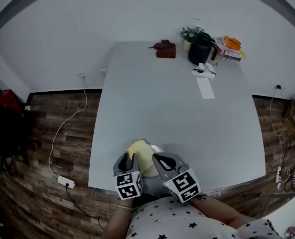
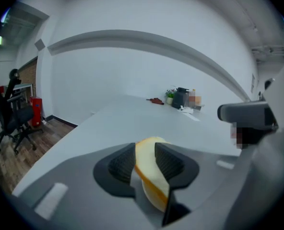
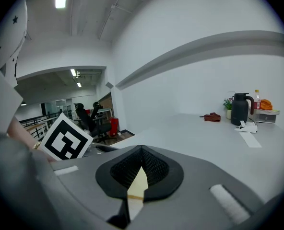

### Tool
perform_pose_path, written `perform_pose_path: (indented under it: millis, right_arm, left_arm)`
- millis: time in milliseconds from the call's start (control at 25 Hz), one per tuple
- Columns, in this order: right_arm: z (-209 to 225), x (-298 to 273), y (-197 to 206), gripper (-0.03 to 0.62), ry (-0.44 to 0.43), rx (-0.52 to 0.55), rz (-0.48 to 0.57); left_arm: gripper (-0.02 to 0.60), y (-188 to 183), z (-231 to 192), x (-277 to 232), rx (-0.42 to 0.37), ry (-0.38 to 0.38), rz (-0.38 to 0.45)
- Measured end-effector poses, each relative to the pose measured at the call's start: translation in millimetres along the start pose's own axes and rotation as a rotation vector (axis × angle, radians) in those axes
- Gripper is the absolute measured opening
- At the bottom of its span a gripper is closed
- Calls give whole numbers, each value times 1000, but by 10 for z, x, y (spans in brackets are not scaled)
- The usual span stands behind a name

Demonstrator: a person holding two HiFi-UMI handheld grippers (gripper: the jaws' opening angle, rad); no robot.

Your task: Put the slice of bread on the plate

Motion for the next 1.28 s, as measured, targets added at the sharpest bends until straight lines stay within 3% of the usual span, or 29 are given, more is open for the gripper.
perform_pose_path:
  millis: [160,320,680,1280]
  right_arm:
    - [-7,-26,-27,-2,-22,10,11]
    - [-26,-35,-69,-2,-41,18,29]
    - [-118,-33,-107,-2,-76,22,57]
    - [-190,-21,-147,-2,-57,45,62]
  left_arm:
    - [115,-150,52,103,18,9,44]
    - [9,-385,180,352,16,23,92]
    - [8,-606,419,683,-30,72,138]
    - [8,-585,351,762,-18,70,136]
Point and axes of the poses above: the fingertips, and each gripper's own axes: x backward along the fingers, z to its right, y out of its underside, the point moved 4 cm from there along x, backward along the fingers, and after that the axes turned 5 degrees about -y, right-handed, at the moved point
